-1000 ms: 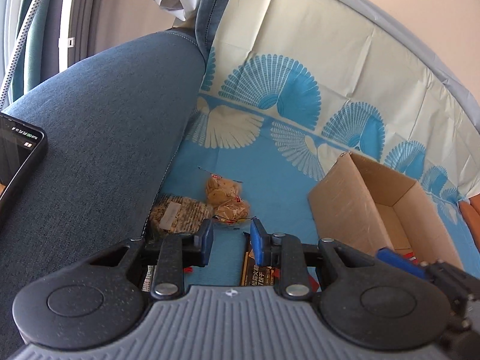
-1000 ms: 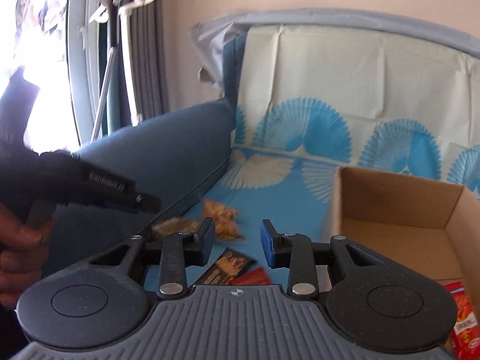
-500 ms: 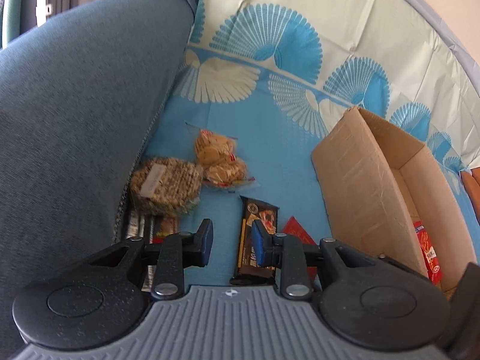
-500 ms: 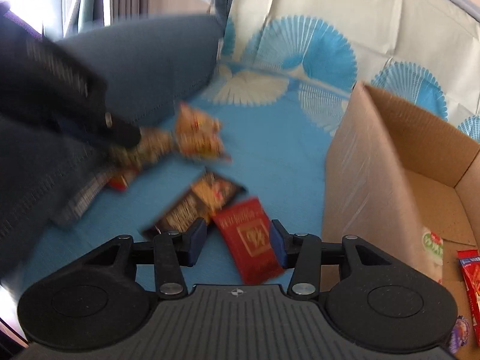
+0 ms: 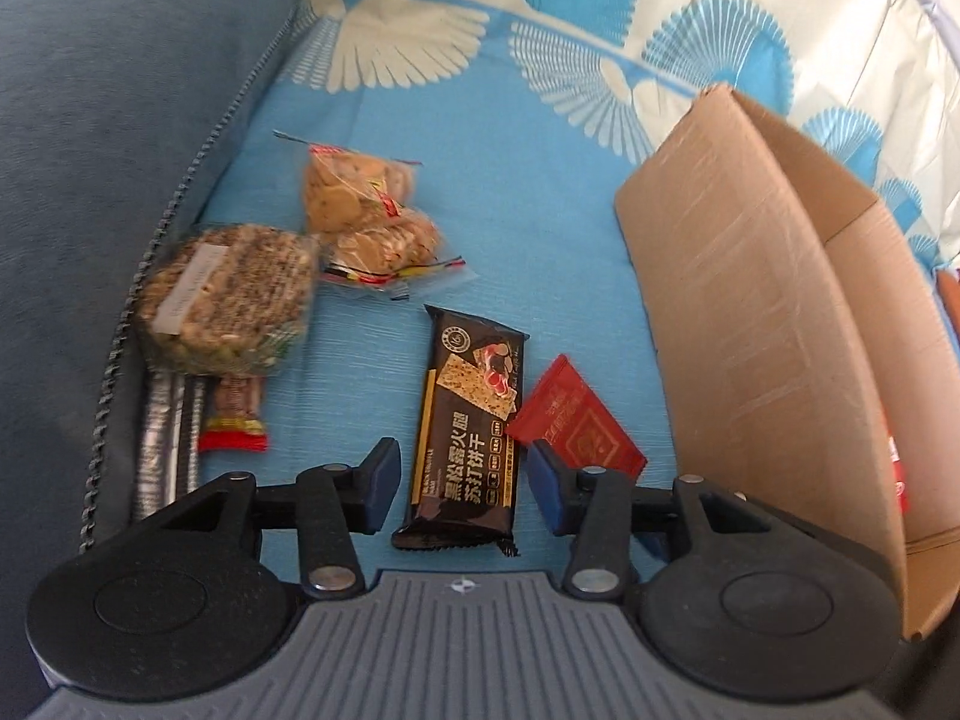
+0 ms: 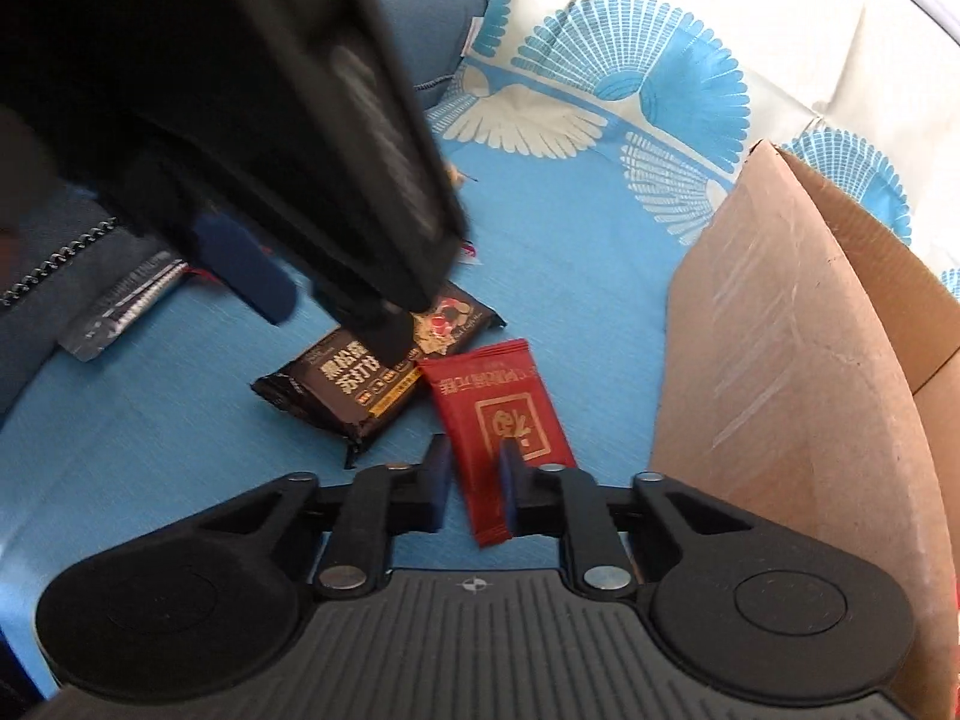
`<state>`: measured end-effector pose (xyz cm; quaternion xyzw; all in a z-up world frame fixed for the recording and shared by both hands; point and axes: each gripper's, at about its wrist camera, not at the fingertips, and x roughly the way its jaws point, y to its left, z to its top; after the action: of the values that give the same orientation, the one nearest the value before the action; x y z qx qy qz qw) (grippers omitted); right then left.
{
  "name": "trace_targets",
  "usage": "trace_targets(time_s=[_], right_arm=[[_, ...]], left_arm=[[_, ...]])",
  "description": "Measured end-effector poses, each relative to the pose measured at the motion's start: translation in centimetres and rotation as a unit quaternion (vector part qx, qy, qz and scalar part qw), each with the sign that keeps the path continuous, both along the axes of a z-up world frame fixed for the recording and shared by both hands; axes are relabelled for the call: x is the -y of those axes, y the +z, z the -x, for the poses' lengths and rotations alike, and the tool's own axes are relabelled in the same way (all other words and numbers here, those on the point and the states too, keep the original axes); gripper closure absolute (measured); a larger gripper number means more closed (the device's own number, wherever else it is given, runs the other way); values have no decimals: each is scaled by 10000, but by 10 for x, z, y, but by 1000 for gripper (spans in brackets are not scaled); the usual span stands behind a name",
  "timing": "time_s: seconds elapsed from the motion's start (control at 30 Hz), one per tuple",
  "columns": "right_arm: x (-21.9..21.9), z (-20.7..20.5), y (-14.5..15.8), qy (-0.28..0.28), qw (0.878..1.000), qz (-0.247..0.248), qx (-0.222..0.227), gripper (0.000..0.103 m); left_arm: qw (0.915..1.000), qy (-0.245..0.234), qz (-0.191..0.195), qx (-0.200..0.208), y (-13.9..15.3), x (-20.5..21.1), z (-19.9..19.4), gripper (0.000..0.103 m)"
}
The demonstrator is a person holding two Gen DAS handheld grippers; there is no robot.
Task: Organize snacks
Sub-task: 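Grasp the red square packet with right gripper while left grasps dark cracker bar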
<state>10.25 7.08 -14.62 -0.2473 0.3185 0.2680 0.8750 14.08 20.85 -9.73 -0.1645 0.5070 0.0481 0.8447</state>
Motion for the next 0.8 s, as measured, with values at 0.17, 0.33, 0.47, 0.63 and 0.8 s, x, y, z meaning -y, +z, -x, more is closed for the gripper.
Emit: trace_targets(time_s=[0.17,0.33,0.47,0.63,0.8], right_arm=[[5,2,2,-43,10000,5,-36,99],[3,3,0,-147,9997,158,105,82],[-2,4,-5,-168,9990,316,285,60],[-5,2,-10,-227,9987,366,281,75],[-7,4,-12,-5,9995,289,135,103]], left_arm=[[9991,-73,-224,-366,-13,9,-9,47],[9979,-245,-453,-398,-17,18,-12,47],[9970,-24,-633,-446,-15,8,-5,59],[9972,247,-472,-522,-12,-17,11,59],[9977,375,-279,-490,-8,-35,25,59]])
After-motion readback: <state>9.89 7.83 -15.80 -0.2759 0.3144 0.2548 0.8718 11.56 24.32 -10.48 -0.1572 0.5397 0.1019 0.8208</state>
